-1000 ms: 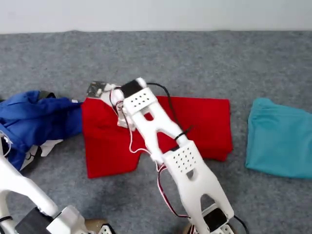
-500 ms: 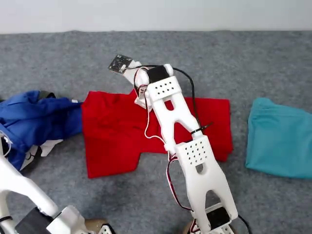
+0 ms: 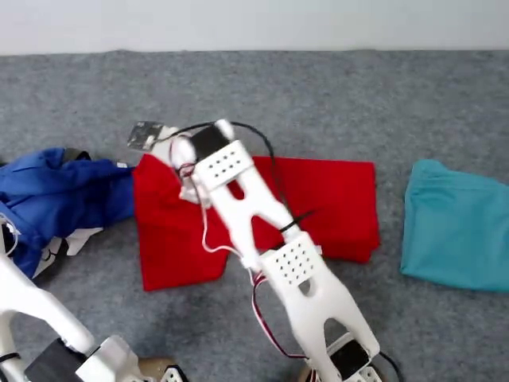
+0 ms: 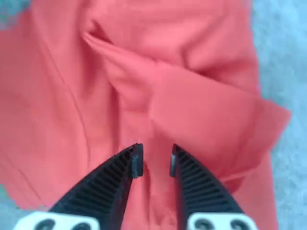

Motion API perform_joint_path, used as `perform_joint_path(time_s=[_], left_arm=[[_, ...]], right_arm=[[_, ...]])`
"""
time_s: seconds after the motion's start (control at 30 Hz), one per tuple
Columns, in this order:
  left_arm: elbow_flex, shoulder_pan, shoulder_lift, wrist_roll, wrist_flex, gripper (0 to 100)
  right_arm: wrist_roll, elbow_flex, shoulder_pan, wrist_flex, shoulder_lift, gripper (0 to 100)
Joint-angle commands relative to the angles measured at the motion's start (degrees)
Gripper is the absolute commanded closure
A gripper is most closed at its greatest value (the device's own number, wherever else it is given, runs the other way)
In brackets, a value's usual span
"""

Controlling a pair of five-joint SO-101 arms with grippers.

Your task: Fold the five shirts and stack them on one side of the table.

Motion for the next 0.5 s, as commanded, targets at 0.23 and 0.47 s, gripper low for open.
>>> perform_joint_path(time_s=[0.23,0.47], left_arm=[[-0.4,0.3,-2.6,0.4,-1.0,99],[-0.4,0.3,-2.5,0.4,-1.1,99]], right_arm=[[-1.0,-2.2,-1.2,-10.4,2.0,80.4],[-1.0,-2.3,-3.0,-11.7,4.8,80.7]])
